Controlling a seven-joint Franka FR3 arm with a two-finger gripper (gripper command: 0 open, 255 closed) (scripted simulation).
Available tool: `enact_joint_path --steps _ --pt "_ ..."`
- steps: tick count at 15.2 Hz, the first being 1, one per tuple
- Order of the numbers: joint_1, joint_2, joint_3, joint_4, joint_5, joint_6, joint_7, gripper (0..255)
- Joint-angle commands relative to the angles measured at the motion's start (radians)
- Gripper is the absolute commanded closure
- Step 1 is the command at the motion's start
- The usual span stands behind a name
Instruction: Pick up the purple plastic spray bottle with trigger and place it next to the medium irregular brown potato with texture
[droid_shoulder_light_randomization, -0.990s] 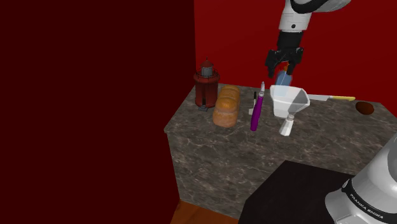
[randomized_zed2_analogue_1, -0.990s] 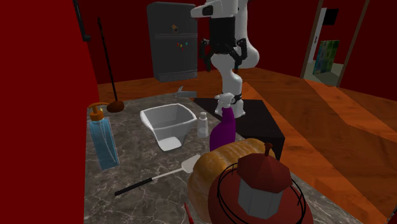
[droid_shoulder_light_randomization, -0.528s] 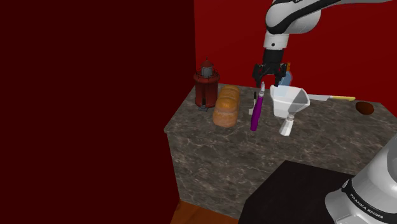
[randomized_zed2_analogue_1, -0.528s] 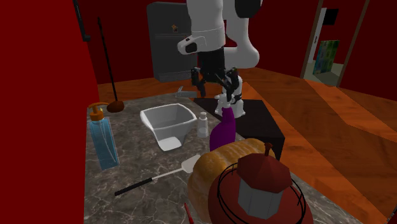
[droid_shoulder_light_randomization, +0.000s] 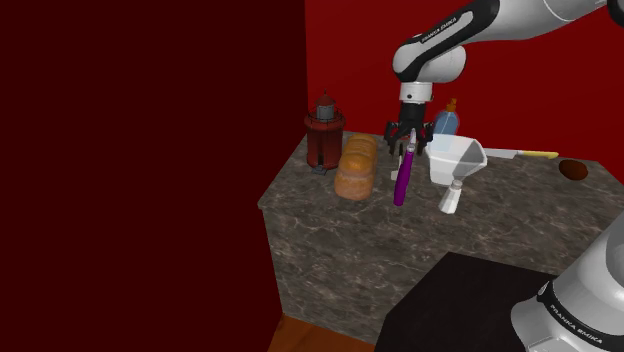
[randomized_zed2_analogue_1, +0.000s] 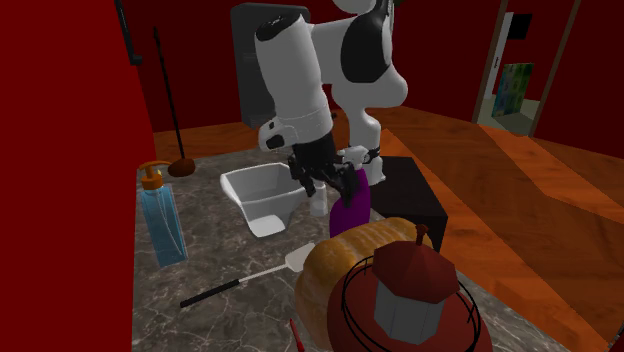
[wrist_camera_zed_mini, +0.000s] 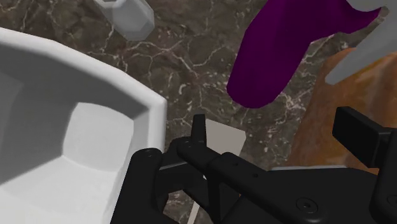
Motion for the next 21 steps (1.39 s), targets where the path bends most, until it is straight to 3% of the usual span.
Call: enact_joint_path --steps 1,6,14,15,21 --pt "0.001 0.015 0.003 -0.010 0.010 0.020 0.002 0" --pt "0.007 0.034 0.010 -0.063 0.024 0.092 -0.007 0" --pt "0.007 0.034 0.011 -0.063 0.024 0.092 -0.007 0" --pt "0.007 0.034 0.011 -0.063 0.024 0.092 -0.007 255" --pt "0.007 0.033 0.011 -0.065 0.024 0.093 -0.007 255"
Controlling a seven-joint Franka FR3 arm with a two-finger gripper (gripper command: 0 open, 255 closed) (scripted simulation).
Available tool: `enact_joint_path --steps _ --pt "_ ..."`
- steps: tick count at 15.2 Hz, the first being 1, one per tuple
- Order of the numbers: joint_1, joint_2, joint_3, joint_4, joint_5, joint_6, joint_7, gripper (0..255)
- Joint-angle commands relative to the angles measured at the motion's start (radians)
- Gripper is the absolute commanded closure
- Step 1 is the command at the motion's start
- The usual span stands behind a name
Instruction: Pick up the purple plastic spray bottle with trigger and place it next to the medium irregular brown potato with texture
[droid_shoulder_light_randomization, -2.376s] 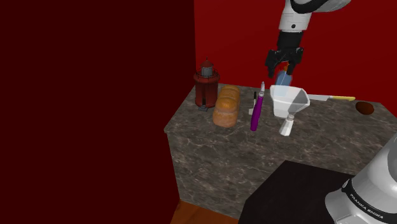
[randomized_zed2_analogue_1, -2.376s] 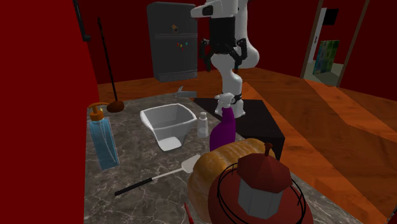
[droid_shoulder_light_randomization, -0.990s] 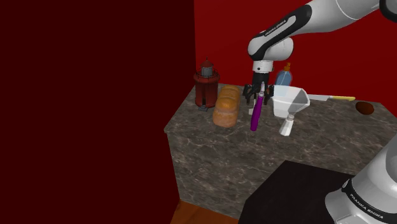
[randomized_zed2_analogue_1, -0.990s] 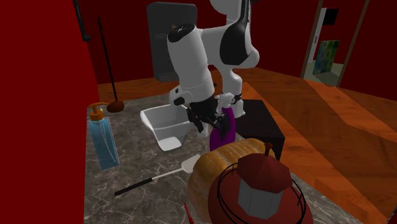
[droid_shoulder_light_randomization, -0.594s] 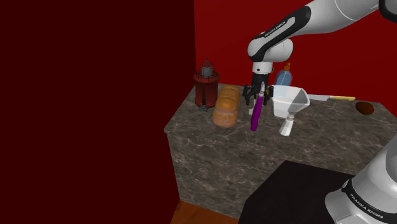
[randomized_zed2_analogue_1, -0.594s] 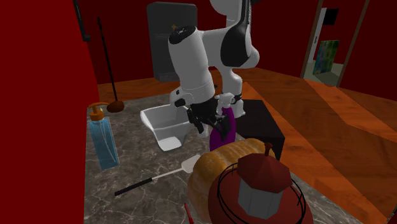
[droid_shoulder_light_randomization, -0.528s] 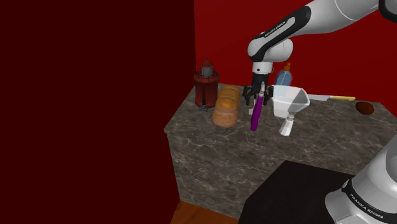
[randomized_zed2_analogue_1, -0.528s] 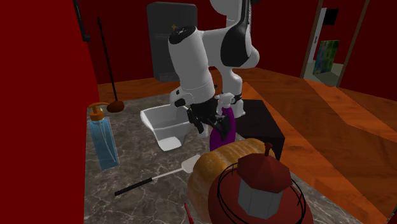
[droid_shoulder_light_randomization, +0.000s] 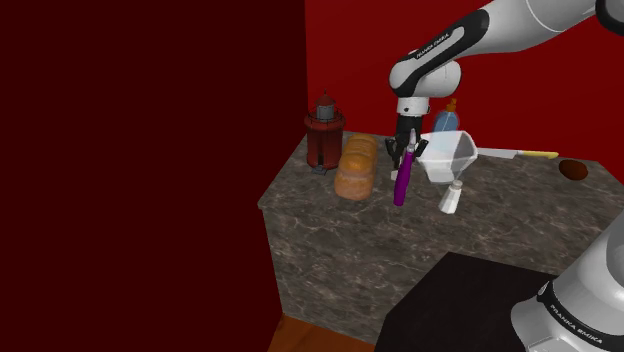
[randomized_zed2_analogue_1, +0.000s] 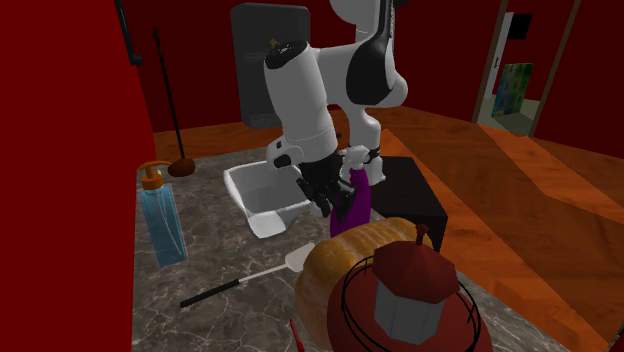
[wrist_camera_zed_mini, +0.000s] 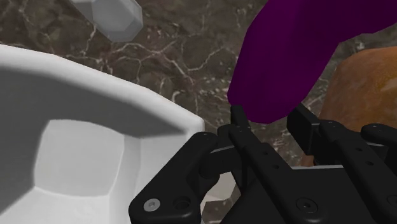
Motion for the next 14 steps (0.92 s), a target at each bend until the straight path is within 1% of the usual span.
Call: enact_joint_path --steps 1,3,14 --pt "0.000 0.002 0.000 -0.005 0.000 -0.001 0.000 255" --pt "-0.001 0.005 0.000 -0.001 0.000 -0.002 0.000 255" --pt "0.002 -0.077 -0.007 0.052 -0.031 -0.130 0.036 255"
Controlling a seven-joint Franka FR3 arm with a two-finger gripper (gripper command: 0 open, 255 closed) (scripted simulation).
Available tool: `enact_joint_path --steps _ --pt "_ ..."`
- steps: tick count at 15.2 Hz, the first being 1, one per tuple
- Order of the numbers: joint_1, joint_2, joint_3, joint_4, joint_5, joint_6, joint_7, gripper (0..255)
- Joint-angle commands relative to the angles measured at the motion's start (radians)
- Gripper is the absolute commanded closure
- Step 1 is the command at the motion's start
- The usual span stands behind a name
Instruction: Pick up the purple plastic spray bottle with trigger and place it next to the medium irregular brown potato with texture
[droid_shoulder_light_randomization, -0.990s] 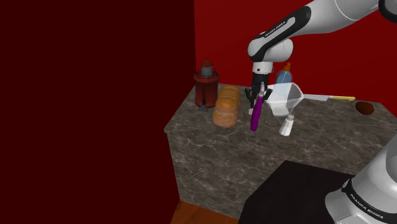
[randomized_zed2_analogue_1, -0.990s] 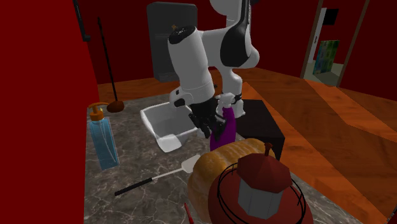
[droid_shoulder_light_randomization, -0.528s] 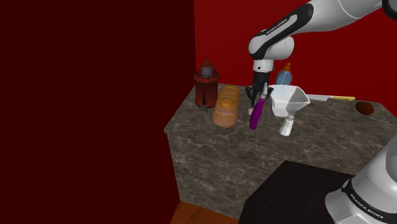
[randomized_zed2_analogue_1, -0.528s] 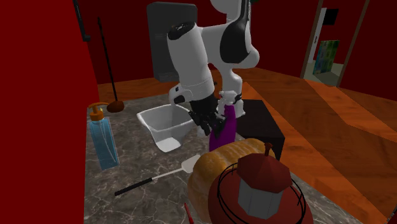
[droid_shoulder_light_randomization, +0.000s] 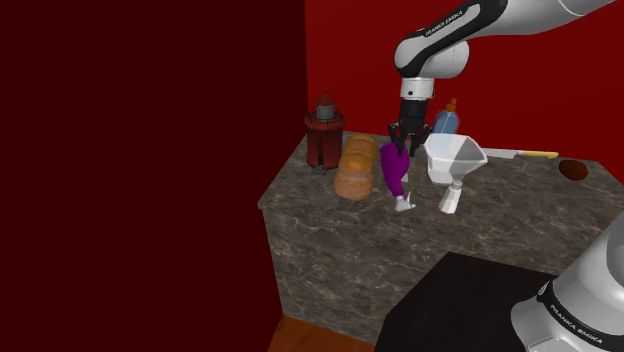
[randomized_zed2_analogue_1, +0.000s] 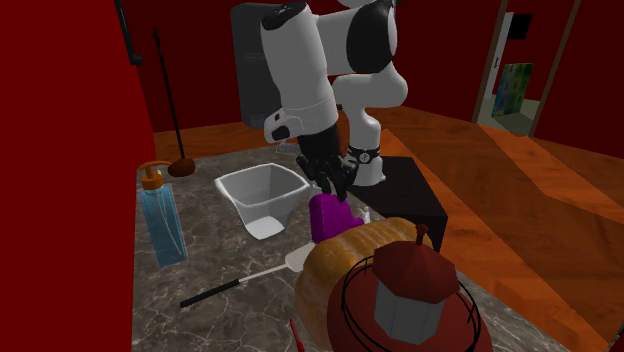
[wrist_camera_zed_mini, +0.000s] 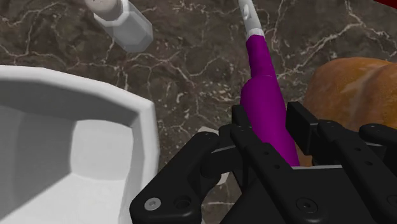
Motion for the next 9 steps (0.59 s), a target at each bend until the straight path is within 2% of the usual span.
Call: enact_joint_path --steps 1,9 --pt "0.001 -0.013 -0.001 0.012 -0.005 -0.025 0.007 255" --pt "0.001 -0.057 -0.003 0.069 -0.020 -0.122 0.030 255"
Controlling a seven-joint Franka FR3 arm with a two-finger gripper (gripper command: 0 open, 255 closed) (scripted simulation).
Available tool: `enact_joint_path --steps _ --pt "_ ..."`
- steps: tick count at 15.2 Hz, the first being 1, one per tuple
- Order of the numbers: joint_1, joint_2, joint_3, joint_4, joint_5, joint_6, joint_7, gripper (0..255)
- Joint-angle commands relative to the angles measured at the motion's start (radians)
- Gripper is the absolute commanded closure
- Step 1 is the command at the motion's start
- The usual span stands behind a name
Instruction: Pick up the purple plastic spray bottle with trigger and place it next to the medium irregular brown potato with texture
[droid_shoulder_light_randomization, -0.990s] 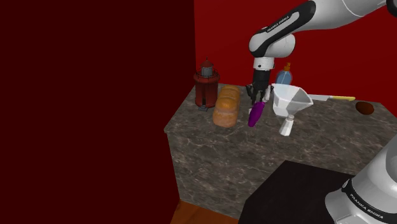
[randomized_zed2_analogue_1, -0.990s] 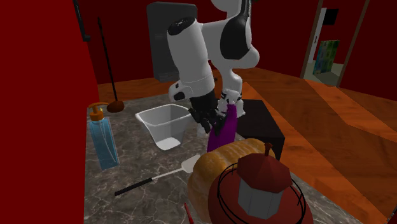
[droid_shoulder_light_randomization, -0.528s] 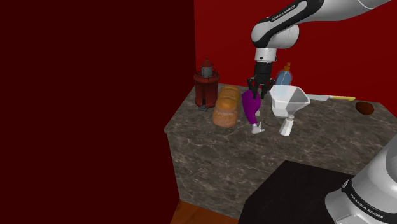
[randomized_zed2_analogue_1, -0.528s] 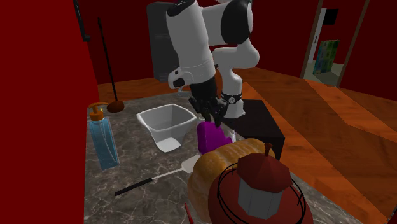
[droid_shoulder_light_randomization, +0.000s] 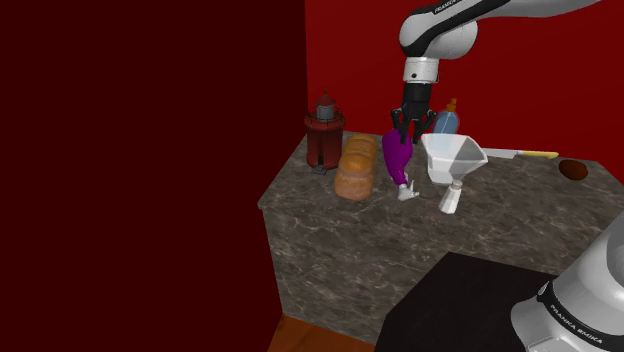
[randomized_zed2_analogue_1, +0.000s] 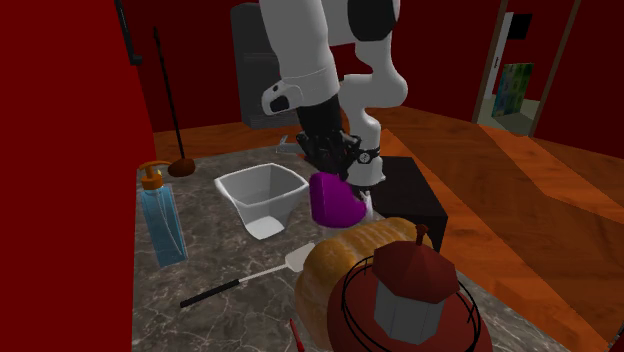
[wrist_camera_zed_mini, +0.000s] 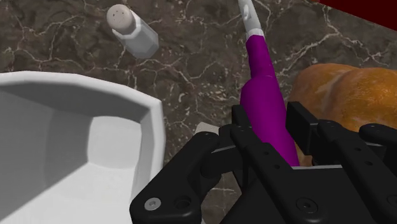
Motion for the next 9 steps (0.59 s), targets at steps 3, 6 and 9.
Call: enact_joint_path --steps 3,6,9 --pt "0.000 -0.019 -0.001 0.032 -0.006 -0.050 0.011 255" --pt "0.000 -0.030 -0.001 0.059 -0.010 -0.087 0.019 255" --pt "0.000 -0.040 -0.001 0.088 -0.013 -0.125 0.026 255"
